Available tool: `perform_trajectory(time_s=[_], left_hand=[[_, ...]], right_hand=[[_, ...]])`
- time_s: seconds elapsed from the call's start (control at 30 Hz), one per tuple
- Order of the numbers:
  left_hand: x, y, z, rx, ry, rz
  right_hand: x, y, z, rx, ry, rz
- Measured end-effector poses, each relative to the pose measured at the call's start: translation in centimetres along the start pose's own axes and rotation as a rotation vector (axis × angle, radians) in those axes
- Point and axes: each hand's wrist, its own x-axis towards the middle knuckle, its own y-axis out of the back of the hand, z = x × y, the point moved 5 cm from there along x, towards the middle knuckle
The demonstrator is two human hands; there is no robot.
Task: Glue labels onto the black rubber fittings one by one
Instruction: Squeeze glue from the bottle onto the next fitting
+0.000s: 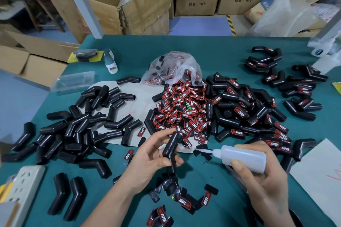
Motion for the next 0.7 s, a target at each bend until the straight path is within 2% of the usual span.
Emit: perform_trajectory(time_s=[0.7], left_hand=[[-0.17, -0.14, -0.03, 0.033, 0.032, -0.009]], right_hand=[[0.13, 0.10, -0.18, 0.018, -0.021, 0.013]])
